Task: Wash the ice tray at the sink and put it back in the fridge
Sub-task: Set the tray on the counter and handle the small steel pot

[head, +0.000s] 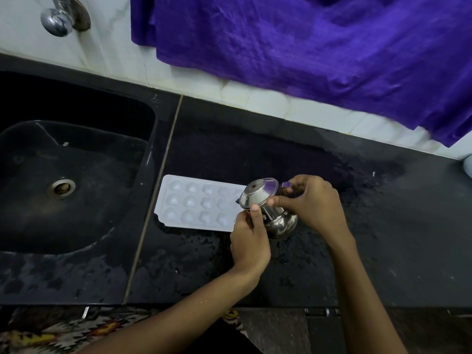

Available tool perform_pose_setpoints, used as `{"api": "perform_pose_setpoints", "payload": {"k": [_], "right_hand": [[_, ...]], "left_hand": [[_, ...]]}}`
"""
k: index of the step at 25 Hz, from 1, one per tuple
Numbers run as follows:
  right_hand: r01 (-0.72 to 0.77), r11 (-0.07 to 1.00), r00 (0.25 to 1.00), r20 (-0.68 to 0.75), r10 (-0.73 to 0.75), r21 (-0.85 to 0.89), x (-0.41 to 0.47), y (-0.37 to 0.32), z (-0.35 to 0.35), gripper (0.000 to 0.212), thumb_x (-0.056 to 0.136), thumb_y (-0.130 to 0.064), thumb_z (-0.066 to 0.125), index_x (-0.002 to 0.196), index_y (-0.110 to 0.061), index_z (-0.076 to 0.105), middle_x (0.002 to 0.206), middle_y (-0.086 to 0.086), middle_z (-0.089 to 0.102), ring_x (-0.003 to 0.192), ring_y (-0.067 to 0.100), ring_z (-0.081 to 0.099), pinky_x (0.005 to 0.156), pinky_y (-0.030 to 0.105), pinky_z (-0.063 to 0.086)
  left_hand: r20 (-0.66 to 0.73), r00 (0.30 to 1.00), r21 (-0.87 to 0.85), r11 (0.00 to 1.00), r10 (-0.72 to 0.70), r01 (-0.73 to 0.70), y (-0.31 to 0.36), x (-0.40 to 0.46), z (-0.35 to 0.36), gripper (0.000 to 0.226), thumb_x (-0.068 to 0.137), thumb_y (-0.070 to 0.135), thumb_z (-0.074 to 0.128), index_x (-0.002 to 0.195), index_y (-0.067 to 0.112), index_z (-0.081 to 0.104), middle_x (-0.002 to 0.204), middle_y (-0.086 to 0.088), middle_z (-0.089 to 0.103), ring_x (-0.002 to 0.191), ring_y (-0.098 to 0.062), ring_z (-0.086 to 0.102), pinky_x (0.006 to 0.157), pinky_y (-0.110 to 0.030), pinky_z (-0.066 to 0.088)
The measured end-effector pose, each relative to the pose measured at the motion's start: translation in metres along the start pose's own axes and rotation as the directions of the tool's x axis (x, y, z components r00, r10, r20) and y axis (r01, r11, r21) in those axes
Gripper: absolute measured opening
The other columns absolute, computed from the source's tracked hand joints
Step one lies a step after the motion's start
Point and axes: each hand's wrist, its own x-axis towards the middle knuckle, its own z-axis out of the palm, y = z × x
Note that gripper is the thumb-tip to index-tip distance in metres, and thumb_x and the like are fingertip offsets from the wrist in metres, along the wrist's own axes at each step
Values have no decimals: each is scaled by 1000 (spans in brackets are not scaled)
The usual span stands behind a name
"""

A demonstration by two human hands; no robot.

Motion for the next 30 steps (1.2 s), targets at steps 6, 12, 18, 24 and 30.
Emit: {"api": "perform_pose_setpoints", "payload": {"k": [6,12,18,24,30], "right_hand": [[-14,997,1000,-6,14,75,-5,6,-1,48,47,-65,72,64,-23,59,63,-9,66,62,3,62,53,19,42],[-14,969,1000,-14,18,248,-19,10,-6,58,40,-70,66,69,-19,63,70,-9,70,70,-1,64,64,21,47],[-17,992,999,36,13,123,-31,9,-4,54,40,-73,63,67,-27,62,64,-13,67,62,-4,60,52,10,39],[-4,999,1000,14,3,40,-30,5,0,53,40,-75,61,63,-27,58,62,-9,64,61,5,61,54,24,46],[10,1000,1000,2,-10,22,-28,4,0,56,40,-77,59,63,-26,58,61,-8,65,61,7,61,57,30,49]], "left_hand": [[7,1000,-61,998,29,-28,3,-6,-1,38,94,49,36,102,17,56,89,4,63,82,-8,58,70,-25,45],[11,996,-44,995,93,-92,4,-18,-7,26,92,48,41,96,26,54,86,11,63,78,2,58,62,-14,41],[53,998,19,999,29,-30,-9,-29,-15,40,92,50,38,93,14,55,80,1,62,71,-10,57,69,-31,46],[46,999,31,999,6,-7,-11,-28,-15,36,93,49,35,87,18,52,68,8,51,64,-8,51,61,-27,39],[48,999,13,1000,-2,1,-11,-26,-14,35,93,50,35,84,20,51,66,7,48,62,-9,49,59,-28,37]]}}
